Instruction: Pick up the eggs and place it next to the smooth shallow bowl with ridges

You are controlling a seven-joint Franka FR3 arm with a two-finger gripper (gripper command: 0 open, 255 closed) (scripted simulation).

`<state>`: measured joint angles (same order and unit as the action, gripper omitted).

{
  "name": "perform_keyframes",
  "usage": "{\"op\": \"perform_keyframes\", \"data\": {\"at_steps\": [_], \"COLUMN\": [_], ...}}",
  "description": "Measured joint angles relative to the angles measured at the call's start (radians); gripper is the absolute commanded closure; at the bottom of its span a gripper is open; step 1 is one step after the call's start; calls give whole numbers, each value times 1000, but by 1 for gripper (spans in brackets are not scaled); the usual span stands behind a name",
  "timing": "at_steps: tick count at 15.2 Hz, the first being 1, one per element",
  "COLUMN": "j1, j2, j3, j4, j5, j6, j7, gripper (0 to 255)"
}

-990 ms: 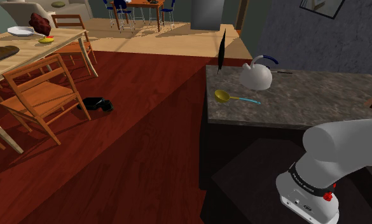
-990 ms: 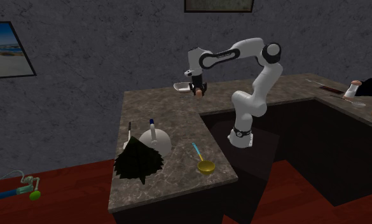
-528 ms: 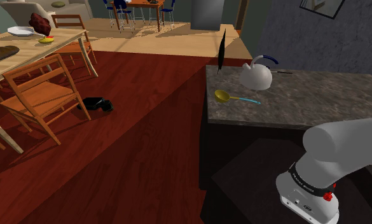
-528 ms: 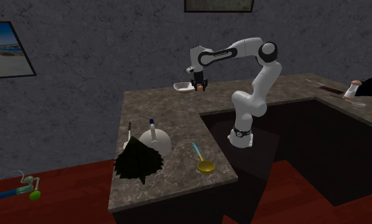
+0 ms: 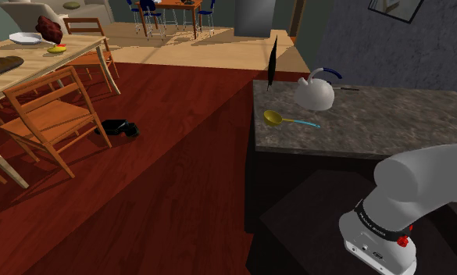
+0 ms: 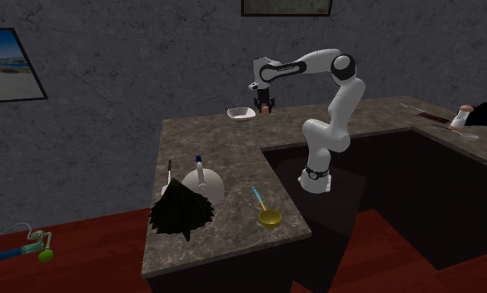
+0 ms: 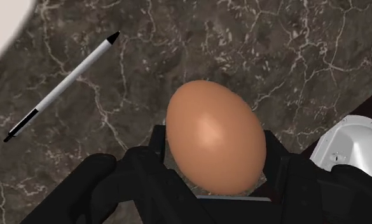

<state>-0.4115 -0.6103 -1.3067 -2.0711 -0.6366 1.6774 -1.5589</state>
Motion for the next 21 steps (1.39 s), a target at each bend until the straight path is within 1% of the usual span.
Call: {"op": "perform_keyframes", "data": {"at_steps": [1,4,9,12,13,14,21], "j1": [37,101,289,392,437,457,467], "j2": [11,13,-30,-79,-104,-118,-157], "j3": [-50,-147,-362,-459,-498,-517,-554], "j4": [42,118,316,457,519,547,520], "j5": [-2,-17,-70,-108,-127,-138,-174], "j6": [-3,-11,-50,-96,-113,-120,-68], "j7": [-27,-83,-175,-232,-254,-265,-256], "gripper": [255,255,255,255,255,255,255]}}
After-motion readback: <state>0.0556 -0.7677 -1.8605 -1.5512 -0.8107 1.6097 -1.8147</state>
